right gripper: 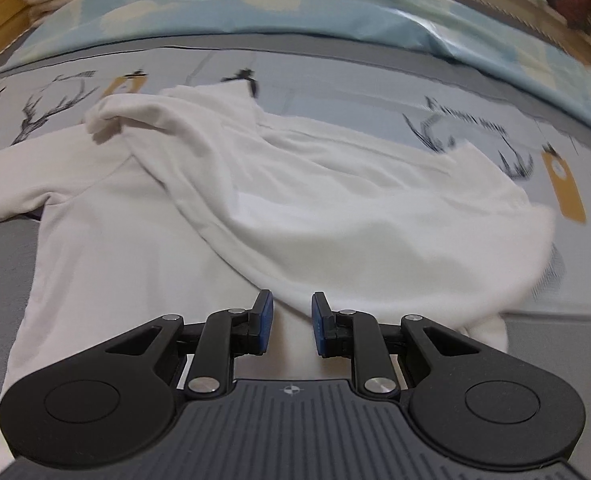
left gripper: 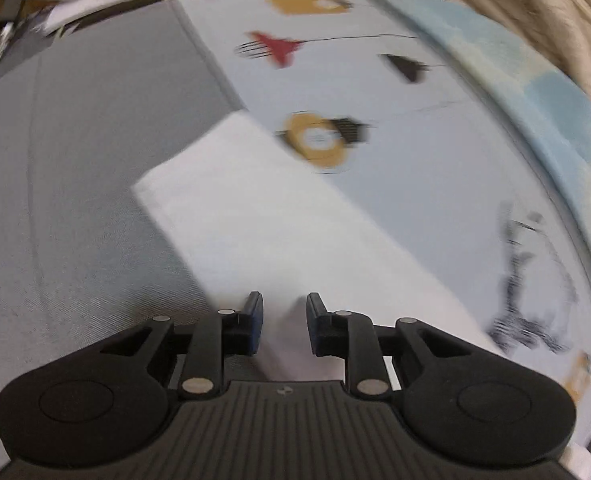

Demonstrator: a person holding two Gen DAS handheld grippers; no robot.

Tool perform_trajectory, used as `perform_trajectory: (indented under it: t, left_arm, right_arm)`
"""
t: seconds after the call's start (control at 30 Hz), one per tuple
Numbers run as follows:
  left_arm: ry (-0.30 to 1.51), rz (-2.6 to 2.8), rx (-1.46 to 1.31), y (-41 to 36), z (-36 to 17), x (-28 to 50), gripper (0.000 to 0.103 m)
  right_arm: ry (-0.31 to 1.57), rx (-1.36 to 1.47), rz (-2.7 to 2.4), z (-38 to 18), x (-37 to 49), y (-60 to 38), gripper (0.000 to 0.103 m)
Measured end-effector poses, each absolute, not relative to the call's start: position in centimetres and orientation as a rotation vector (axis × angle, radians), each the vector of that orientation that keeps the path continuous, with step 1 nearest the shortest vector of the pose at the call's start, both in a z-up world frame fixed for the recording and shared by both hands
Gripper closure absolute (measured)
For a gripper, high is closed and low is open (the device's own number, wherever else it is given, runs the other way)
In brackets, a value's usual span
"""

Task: Fold small clothes

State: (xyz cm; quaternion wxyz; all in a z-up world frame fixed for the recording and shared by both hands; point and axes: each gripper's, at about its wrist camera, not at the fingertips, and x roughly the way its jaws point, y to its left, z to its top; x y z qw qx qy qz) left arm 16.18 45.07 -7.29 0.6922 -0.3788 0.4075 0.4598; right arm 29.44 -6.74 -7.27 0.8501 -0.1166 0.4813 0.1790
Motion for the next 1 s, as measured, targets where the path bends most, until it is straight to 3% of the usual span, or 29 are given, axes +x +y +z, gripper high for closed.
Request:
perform_trajectory:
  t: [0.07,0.3,0.53,0.63,0.67,0.7,1.0]
  left_arm:
    - [0.858,0.941,-0.883,43.2,-5.4,16.8,0.071]
    - [0.826,0.691,-0.956,35.1,-0.8,21.3,0.071]
    - [0.84,0.624,-0.915,30.9,0.2,24.4,0.069]
    - [0.853,0.624,-0.923,30.7,0.0,24.7,0.069]
    - [0.854,0.625,-0.927,30.7,0.0,24.8,0.069]
    - [0.852,0.622,-0.932,30.9,0.0,24.9,0.069]
    - [0.851,0.592,-0.944,29.8,0.0,26.1,0.069]
  right_arm:
    - [0.986,-0.291,0.402,-7.7,29.7,-5.5,0.079]
    - [0.858,-0.435,0.499,-9.4,30.7,0.2,0.072]
    - [0.725,-0.564,0.618,-11.2,30.9,6.1,0.07]
    - [0.699,-0.57,0.57,-11.3,32.1,6.3,0.078]
    - [0.719,-0.535,0.561,-11.1,32.9,5.8,0.095]
    - [0.735,-0.501,0.548,-10.7,33.7,5.0,0.099]
    - [0.803,-0.083,0.42,-4.5,38.9,-12.9,0.1]
